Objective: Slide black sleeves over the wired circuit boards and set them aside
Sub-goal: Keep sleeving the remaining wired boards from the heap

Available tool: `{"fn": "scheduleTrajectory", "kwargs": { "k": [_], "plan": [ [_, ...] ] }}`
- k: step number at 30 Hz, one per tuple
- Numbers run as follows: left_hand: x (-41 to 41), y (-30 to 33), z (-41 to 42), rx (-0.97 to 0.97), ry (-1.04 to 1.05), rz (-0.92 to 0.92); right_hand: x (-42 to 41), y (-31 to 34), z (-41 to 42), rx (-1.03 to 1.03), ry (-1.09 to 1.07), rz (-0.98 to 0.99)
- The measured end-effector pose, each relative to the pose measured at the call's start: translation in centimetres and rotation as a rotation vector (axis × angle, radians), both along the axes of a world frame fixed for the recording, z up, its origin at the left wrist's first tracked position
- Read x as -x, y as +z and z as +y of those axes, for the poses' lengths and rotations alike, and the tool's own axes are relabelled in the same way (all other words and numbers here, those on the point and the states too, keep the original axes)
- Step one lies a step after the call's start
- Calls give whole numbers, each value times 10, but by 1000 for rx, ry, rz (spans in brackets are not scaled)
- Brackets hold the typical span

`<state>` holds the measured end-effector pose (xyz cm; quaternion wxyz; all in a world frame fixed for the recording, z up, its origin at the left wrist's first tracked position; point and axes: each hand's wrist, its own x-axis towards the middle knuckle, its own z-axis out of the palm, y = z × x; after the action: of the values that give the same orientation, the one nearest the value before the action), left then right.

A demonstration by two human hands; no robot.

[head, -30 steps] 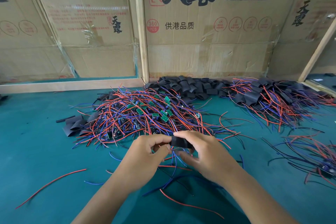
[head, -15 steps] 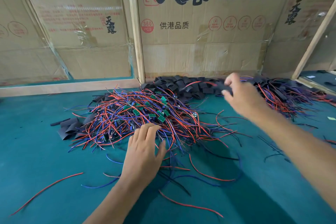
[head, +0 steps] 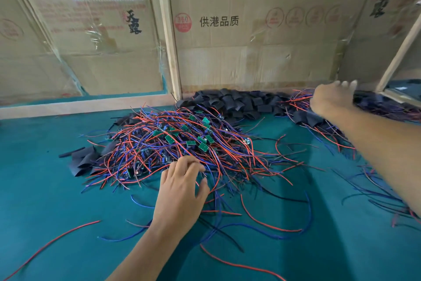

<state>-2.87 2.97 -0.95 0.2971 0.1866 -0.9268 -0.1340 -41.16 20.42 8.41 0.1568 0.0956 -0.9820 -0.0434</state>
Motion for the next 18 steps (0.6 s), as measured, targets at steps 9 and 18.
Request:
{"fn": "scheduleTrajectory", "kwargs": {
  "k": [9,18],
  "plan": [
    [0,-1,-1,-29,-39,-87,-64,-23,-92,3,607,-374],
    [-1,-1,-2,-25,-57,-79,-65,-47,-100,103,530,-437]
  ]
}}
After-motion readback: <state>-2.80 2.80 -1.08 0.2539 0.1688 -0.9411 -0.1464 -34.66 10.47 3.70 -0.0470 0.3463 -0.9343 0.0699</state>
